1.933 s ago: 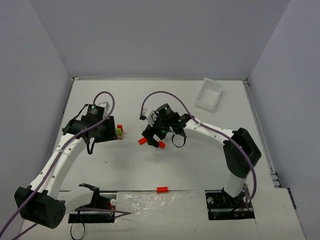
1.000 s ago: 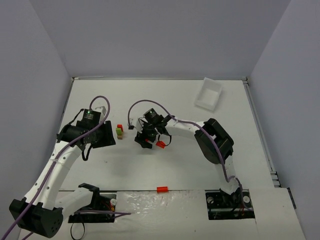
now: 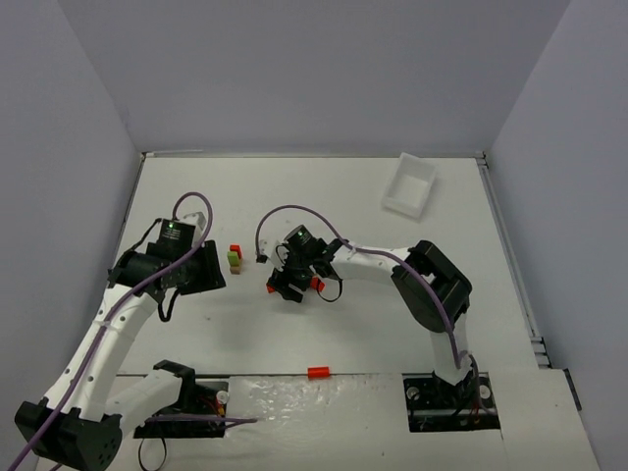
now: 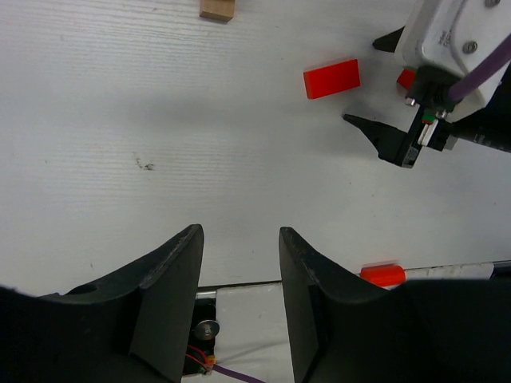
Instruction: Build the wood block tower
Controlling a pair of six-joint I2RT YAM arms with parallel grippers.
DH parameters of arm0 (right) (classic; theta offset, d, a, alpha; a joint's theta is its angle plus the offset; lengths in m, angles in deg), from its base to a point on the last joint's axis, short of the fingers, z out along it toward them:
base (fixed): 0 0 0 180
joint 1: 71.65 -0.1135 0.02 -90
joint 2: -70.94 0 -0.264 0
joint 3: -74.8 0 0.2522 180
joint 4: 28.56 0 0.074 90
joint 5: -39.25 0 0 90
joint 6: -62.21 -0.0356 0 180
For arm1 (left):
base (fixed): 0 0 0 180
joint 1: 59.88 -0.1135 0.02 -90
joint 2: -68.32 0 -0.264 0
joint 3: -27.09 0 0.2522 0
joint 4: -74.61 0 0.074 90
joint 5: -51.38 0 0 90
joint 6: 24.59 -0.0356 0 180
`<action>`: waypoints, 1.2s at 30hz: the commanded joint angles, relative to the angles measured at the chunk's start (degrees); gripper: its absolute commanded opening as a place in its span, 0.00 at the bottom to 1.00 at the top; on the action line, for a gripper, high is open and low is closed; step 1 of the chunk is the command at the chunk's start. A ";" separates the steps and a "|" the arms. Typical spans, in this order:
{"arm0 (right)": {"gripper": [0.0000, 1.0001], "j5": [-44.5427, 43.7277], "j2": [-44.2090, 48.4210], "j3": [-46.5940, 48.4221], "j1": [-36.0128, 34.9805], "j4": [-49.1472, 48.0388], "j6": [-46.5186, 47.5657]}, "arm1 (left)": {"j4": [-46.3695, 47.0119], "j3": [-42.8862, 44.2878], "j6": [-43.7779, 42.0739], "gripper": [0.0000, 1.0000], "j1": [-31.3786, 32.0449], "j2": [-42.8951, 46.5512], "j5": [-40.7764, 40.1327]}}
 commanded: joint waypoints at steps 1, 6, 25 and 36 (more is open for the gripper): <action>0.68 0.18 -4.41 3.89 0.31 1.17 4.06 | -0.05 0.52 1.12 0.40 -0.50 2.05 -1.04; 0.65 2.38 -5.79 5.37 0.29 1.50 5.34 | -0.59 1.06 1.27 0.40 -0.50 2.90 -1.31; 0.00 7.34 -0.58 -4.29 -5.51 1.87 0.15 | -0.42 0.73 1.91 0.40 -0.50 2.17 -0.32; 0.00 1.86 21.72 -5.54 -5.77 -5.55 -7.23 | -0.15 10.00 5.02 0.40 -0.50 -0.66 10.29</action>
